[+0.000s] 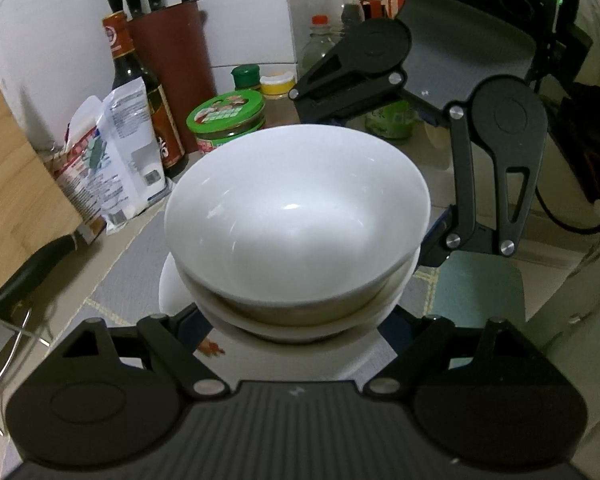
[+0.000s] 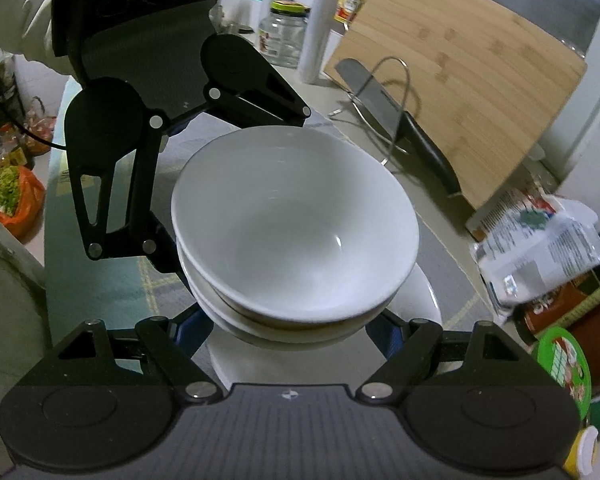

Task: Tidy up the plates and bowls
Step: 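Lower the bowl stack onto the flower-patterned plate stack with both tools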

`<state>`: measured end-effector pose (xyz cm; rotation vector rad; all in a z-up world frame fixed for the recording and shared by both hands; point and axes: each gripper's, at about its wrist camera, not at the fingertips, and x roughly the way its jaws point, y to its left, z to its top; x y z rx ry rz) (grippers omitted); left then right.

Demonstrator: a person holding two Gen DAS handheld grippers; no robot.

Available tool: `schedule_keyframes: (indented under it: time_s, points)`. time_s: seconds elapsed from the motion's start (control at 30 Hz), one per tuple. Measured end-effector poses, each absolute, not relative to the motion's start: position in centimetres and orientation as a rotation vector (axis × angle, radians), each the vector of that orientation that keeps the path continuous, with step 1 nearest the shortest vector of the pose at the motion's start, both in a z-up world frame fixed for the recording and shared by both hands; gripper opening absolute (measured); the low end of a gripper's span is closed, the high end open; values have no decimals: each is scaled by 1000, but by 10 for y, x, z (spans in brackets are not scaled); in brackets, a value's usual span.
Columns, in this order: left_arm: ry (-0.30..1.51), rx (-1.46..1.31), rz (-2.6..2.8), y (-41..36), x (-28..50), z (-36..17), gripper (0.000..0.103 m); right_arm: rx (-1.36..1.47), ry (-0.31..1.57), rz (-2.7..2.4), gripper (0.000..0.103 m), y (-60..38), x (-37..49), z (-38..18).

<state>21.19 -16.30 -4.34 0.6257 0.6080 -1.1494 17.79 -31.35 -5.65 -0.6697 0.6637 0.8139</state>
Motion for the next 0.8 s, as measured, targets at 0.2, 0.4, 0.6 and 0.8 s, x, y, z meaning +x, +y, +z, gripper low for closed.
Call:
schedule_keyframes:
  time_s: [0.2,0.4,0.6,0.8]
  points:
    - [606,640,-1165,-174,223,-47,87,-666,669,786,86,-319,183,-59]
    - [598,656,-1158,-182,230,-53,86,-653,685,765,85,-325,193,-65]
    - [613,649,-1165,-187,238,-58,86,-668,698,756,85,-326,197,-69]
    - [623,654,-1159,-191,245,-62,86,-674,710,747,85,-326,205,-73]
